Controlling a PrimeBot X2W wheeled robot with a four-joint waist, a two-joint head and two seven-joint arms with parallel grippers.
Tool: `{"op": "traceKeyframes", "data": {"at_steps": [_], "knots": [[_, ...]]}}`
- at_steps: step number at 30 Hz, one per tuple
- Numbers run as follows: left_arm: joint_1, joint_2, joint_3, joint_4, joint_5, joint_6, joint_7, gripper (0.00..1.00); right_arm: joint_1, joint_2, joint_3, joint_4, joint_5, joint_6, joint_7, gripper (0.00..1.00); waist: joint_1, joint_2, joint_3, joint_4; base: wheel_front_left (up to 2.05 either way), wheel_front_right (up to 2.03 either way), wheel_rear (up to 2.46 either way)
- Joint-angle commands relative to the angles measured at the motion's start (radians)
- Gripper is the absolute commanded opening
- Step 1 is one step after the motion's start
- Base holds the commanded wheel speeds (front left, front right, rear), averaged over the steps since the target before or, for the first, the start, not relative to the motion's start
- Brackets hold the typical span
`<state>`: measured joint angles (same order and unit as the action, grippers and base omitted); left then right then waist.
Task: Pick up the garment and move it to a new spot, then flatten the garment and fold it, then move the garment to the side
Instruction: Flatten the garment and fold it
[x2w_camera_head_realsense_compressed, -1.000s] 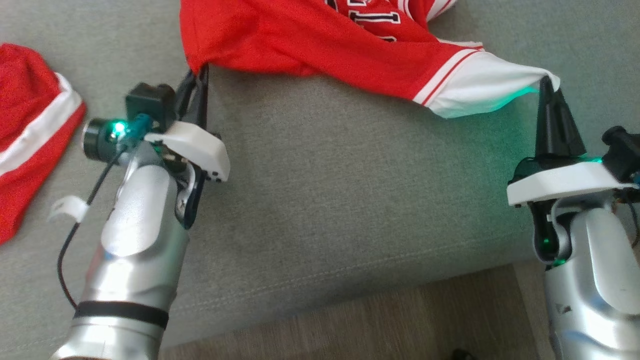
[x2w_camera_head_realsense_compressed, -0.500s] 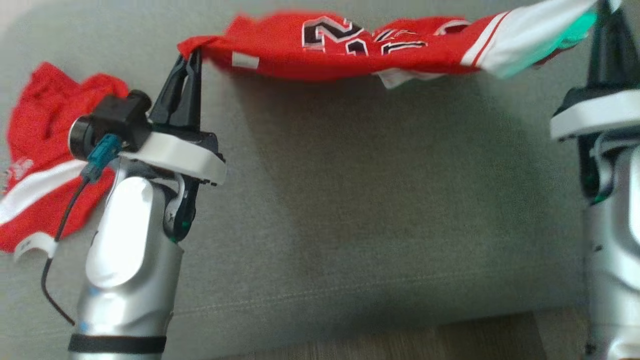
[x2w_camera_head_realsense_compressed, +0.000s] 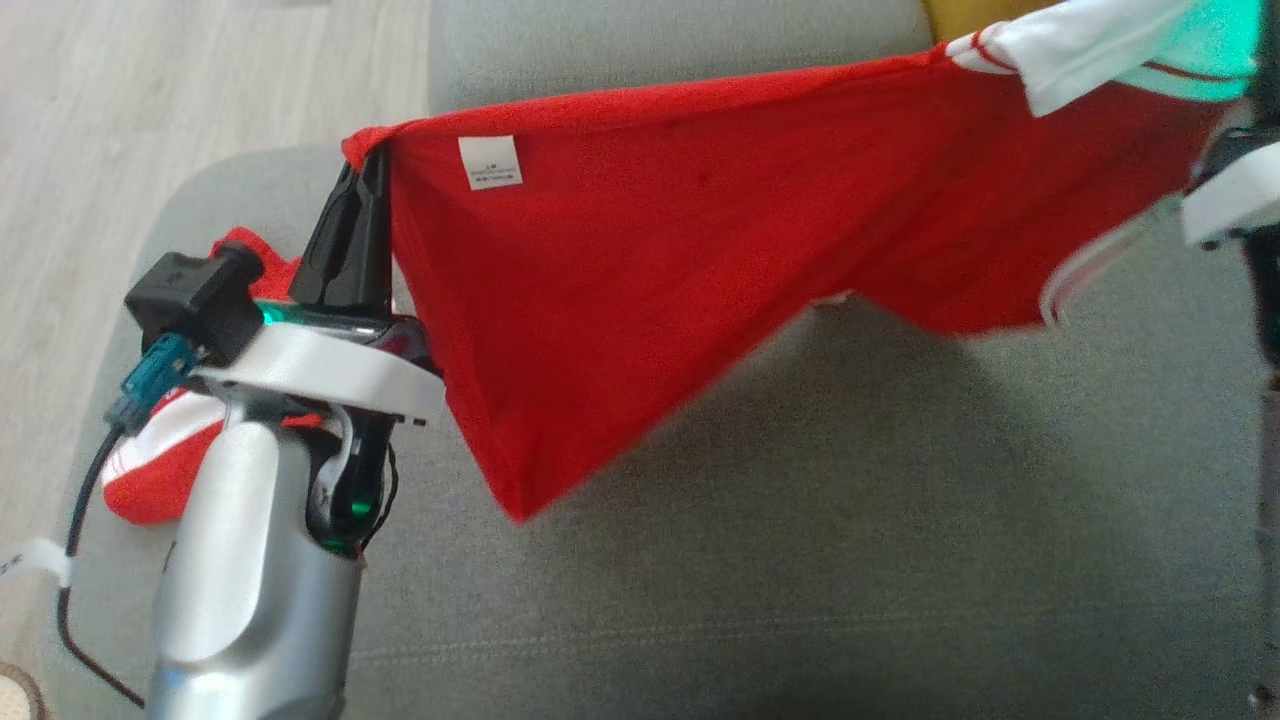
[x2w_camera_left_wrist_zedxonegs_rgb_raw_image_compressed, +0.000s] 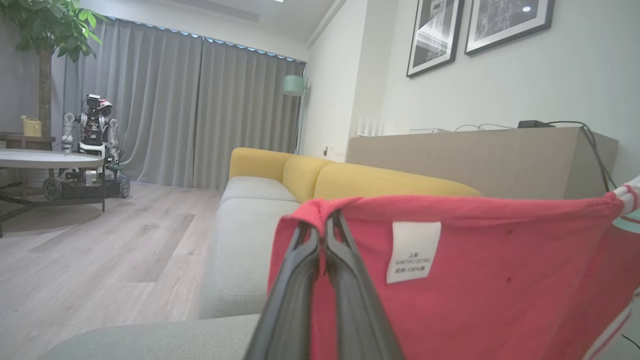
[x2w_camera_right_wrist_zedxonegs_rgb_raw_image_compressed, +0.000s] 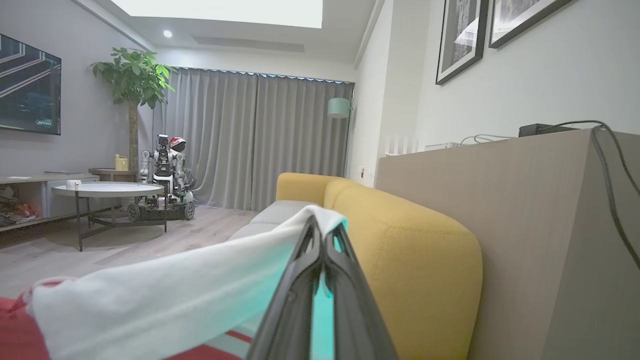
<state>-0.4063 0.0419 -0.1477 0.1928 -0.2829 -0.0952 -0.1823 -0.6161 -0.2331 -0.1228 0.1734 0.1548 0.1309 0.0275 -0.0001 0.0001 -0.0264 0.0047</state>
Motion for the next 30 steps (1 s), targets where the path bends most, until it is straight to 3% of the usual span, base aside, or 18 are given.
{"op": "traceKeyframes", "data": {"at_steps": [1,6,10,14,17,22,27,30], "knots": [[-0.039,0.021,0.038,-0.055,-0.007,0.009,0.013,0.0,-0.014,-0.015,0.006,-0.058,0.016,0.0,0.032,0.0,0.0001,-0.0001,-0.017,0.006,0.0,0.0,0.0],[-0.021,0.052,0.044,-0.137,-0.025,0.013,0.118,0.0,0.02,-0.027,-0.023,-0.197,0.048,0.0,0.207,0.0,0.0001,-0.0001,-0.015,-0.007,0.0,0.0,0.0],[-0.077,0.094,0.027,-0.148,-0.009,0.006,0.199,0.0,-0.036,-0.022,-0.027,-0.24,0.021,0.0,0.3,0.0,0.0001,-0.0001,0.028,-0.024,0.0,0.0,0.0],[-0.241,0.127,0.02,-0.107,-0.022,-0.007,0.276,0.0,-0.203,0.013,-0.02,-0.199,0.017,0.0,0.345,0.0,0.0001,-0.0001,0.159,-0.044,0.0,0.0,0.0],[-0.427,0.157,-0.001,-0.035,-0.009,-0.018,0.304,0.0,-0.388,0.026,-0.013,-0.103,-0.006,0.0,0.341,0.0,0.0001,-0.0001,0.292,-0.055,0.0,0.0,0.0],[-0.746,0.186,-0.025,0.167,0.031,-0.025,0.246,0.0,-0.743,0.07,-0.048,0.142,-0.076,0.0,0.16,0.0,0.0001,-0.0001,0.459,-0.073,0.0,0.0,0.0],[-0.997,0.162,-0.013,0.344,0.084,0.033,0.046,0.0,-1.009,0.093,-0.129,0.335,-0.211,0.0,-0.19,0.0,0.0001,-0.0001,0.529,-0.071,0.0,0.0,0.0],[-1.07,0.142,-0.007,0.43,0.094,0.058,-0.043,0.0,-1.076,0.117,-0.166,0.402,-0.25,0.0,-0.281,0.0,0.0001,-0.0001,0.536,-0.069,0.0,0.0,0.0]]}}
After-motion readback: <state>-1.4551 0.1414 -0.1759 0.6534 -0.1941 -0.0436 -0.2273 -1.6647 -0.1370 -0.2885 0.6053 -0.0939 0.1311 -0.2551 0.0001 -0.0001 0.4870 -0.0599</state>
